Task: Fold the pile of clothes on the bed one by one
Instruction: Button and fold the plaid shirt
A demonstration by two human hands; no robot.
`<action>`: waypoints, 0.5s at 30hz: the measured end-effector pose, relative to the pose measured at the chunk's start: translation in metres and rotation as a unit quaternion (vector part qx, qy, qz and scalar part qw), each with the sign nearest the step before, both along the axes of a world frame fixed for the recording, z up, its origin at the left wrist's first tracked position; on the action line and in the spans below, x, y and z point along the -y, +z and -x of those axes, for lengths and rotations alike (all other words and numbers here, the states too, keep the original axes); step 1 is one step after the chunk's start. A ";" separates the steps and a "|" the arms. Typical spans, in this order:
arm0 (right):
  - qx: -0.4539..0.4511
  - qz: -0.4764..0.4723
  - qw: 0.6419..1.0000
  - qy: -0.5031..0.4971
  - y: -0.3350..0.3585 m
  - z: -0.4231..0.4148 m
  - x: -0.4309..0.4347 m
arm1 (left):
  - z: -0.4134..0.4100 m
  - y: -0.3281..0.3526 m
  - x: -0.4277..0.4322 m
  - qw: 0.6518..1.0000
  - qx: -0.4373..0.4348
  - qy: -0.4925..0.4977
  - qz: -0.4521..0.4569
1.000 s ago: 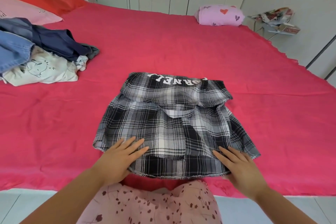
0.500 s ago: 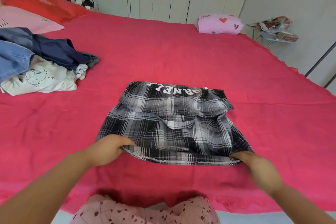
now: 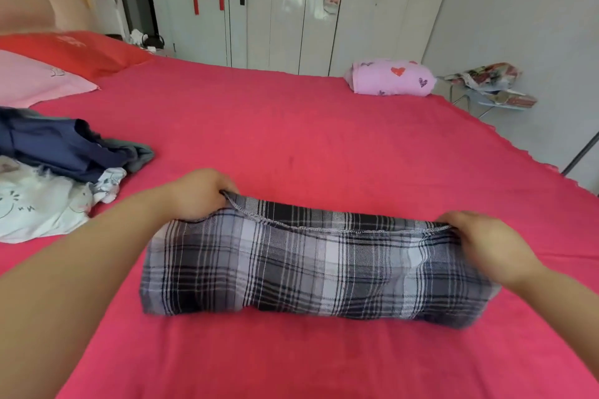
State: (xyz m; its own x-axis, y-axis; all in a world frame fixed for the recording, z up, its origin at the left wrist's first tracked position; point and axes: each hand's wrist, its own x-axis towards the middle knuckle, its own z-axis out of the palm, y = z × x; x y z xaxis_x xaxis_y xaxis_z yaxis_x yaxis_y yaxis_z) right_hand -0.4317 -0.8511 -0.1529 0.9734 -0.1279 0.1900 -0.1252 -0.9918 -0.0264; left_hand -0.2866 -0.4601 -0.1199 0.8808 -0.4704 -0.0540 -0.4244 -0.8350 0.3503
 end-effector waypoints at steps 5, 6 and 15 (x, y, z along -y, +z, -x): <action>0.015 0.064 0.996 -0.058 -0.040 -0.074 0.012 | -0.054 -0.059 0.034 0.994 0.049 0.102 -0.008; 0.012 0.080 0.994 -0.070 -0.053 -0.084 0.012 | -0.060 -0.075 0.038 0.990 0.052 0.129 0.001; 0.151 0.006 0.985 -0.087 -0.118 -0.092 -0.003 | -0.040 -0.149 0.047 0.948 0.267 0.130 0.114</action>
State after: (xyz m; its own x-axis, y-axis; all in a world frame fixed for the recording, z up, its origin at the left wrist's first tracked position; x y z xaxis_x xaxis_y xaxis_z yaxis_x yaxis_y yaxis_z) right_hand -0.3397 -0.8484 -0.2710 0.8361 -0.2843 0.4692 -0.2816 -0.9564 -0.0777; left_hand -0.2465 -0.5076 -0.2689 0.8421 -0.1799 0.5085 -0.3821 -0.8643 0.3271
